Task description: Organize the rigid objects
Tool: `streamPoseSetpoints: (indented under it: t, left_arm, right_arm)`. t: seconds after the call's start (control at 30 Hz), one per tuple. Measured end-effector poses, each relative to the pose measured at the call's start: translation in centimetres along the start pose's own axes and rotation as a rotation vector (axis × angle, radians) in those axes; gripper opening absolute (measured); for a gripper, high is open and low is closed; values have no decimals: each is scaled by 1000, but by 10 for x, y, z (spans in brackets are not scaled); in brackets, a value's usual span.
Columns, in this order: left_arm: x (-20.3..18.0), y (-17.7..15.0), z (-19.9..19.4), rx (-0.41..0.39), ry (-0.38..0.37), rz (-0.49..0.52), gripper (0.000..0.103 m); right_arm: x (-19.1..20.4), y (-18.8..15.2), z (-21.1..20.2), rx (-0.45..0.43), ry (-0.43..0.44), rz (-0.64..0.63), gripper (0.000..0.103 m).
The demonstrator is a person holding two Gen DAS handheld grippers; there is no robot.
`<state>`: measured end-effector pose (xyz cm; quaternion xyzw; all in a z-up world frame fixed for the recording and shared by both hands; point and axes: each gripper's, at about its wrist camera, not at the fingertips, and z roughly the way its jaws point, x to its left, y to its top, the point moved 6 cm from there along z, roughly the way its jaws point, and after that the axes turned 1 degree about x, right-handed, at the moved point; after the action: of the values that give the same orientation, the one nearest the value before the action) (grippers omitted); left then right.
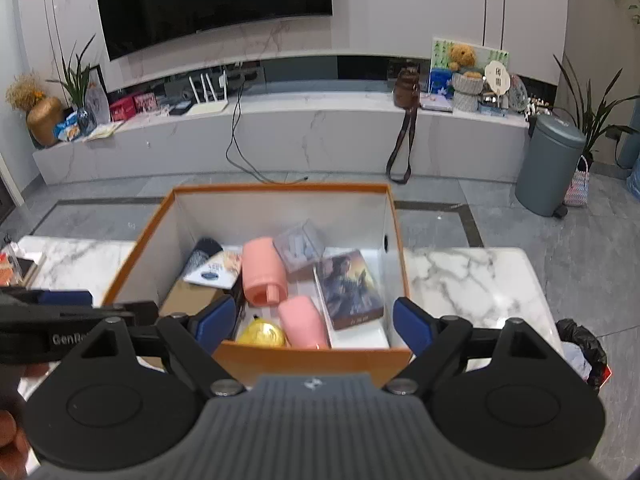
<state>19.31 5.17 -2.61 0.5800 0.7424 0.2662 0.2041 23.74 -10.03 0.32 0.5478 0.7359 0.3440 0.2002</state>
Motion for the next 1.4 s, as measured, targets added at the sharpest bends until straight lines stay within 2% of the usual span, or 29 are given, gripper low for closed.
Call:
streamPoseSetpoints:
  t: [0.27,0.37,0.5,0.67,0.87,1.4]
  left_arm:
    - [4,-7,5,-21,-17,-18,93]
    - [5,-7,7,-29,-6,-9,99]
    - [5,-6,11,-14,-1,-13,100]
    - [0,-5,10,-16,21,9,100]
    - [-3,-8,11,-3,0,-2,100]
    - [-5,-11,11,3,3,2,100]
  right_arm:
    - [3,-18,19,31,0,-12,88]
    - [5,-23,23,31,-9,-19,88]
    - [7,-27,27,30,-9,-17,89]
    - [9,-27,29,35,-13,-18,90]
    - [7,-27,28,34,-13,-19,91]
    - [8,-29,25,34,-26,-32,91]
